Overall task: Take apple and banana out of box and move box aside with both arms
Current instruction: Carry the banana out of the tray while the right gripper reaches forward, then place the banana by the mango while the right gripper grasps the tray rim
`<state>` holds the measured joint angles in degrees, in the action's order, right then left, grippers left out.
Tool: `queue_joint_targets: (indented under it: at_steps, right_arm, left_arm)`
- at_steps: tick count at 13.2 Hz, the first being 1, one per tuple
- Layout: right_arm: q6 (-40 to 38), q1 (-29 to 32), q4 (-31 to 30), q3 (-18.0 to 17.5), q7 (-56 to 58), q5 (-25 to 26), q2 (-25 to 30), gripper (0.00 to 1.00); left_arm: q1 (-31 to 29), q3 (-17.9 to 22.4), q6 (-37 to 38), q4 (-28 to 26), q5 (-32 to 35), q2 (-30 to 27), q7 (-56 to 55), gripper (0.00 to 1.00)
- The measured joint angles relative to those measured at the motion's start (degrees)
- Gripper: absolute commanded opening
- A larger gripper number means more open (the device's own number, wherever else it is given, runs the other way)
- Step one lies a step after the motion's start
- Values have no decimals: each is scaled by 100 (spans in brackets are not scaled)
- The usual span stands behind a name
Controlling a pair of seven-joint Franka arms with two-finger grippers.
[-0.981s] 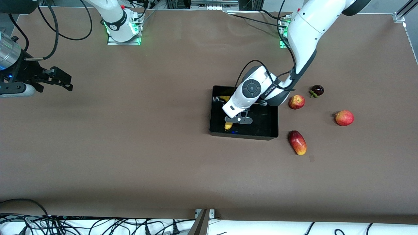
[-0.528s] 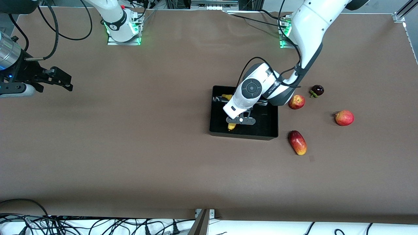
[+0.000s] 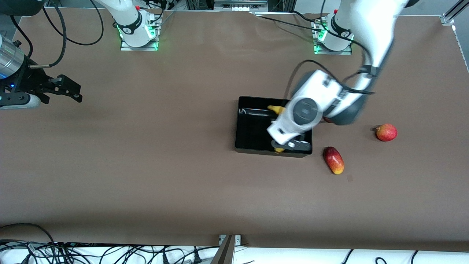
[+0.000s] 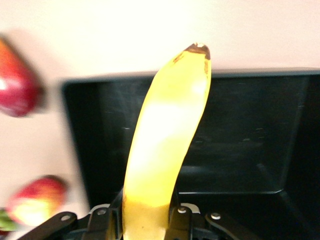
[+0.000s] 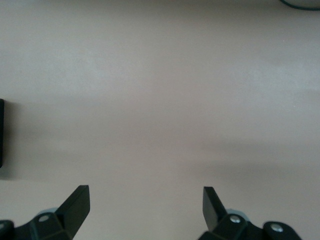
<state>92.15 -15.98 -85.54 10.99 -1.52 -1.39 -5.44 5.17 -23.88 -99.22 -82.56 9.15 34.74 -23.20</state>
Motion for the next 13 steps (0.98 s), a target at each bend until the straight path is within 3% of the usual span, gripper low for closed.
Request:
queue_joint_targets:
  at_steps: [4, 7, 9, 13]
  right_arm:
    - [35, -172, -9, -83, 3, 0, -148, 100]
    - [-315, -379, -101, -128, 30, -5, -499, 100]
    - [-236, -533, -99, -318, 52, -85, -722, 100]
    - [622, -1172, -108, -507, -1079, -912, -1206, 100]
  left_arm:
    - [-1164, 39, 380, 33, 427, -4, 1663, 0]
    - [-1782, 49, 268, -215, 1069, 123, 2089, 0]
    - [-2116, 53, -354, -533, 1198, 257, 2219, 0]
    - [-2666, 60, -1665, -1095, 1226, 582, 2798, 3]
